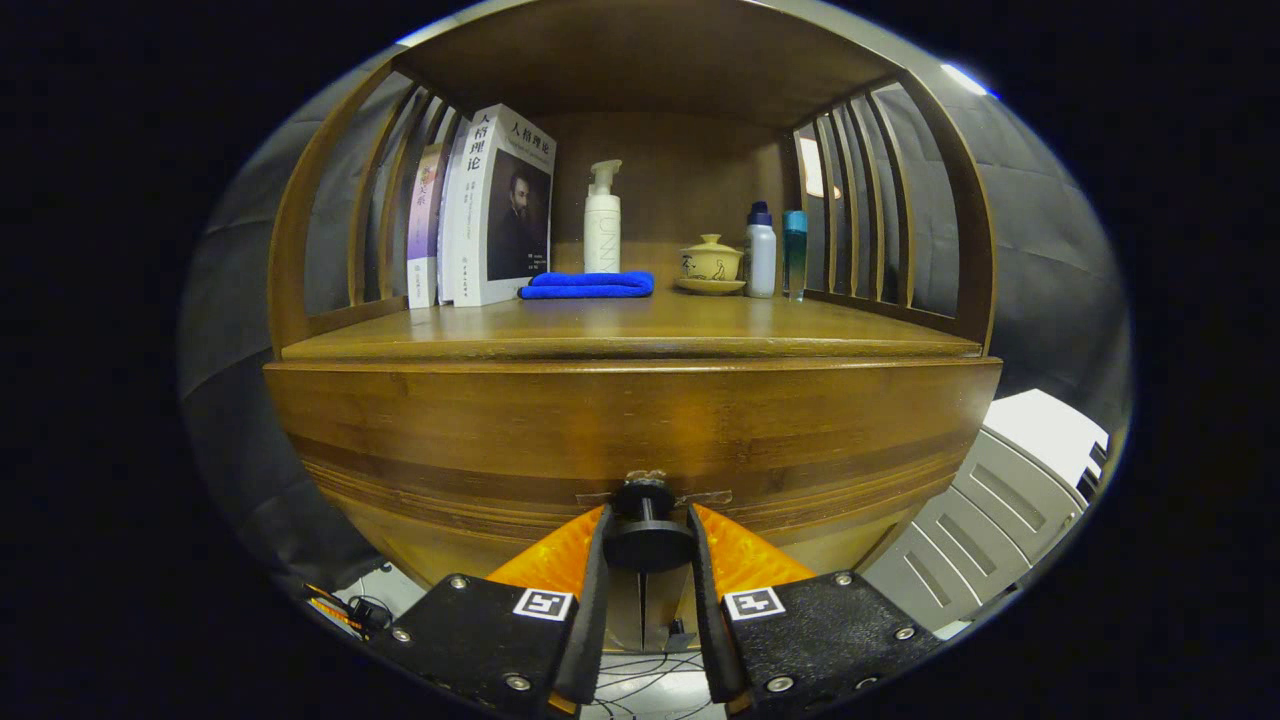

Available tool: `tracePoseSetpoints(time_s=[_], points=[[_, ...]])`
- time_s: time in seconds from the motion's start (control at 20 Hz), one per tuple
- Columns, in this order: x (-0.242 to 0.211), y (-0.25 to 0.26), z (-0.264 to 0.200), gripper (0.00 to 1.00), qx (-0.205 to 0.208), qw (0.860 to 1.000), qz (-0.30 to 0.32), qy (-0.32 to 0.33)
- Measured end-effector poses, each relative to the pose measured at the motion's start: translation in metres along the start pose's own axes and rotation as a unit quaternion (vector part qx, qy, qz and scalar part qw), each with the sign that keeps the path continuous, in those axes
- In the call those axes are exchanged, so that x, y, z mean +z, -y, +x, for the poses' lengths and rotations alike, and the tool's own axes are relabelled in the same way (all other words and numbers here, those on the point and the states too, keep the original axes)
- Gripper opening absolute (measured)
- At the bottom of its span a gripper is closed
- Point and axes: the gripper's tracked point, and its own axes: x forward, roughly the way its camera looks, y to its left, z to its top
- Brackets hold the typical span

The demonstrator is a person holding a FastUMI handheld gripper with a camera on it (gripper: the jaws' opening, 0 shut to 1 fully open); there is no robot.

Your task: Pull open the drawer, take out the items inside it, and place them on the countertop above the cabinet.

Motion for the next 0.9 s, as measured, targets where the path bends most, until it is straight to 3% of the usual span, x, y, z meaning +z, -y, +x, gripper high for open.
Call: tracePoseSetpoints(time_s=[0.9], points=[[-0.025,0.007,-0.081,0.41,0.003,0.999,-0.025,-0.024]])
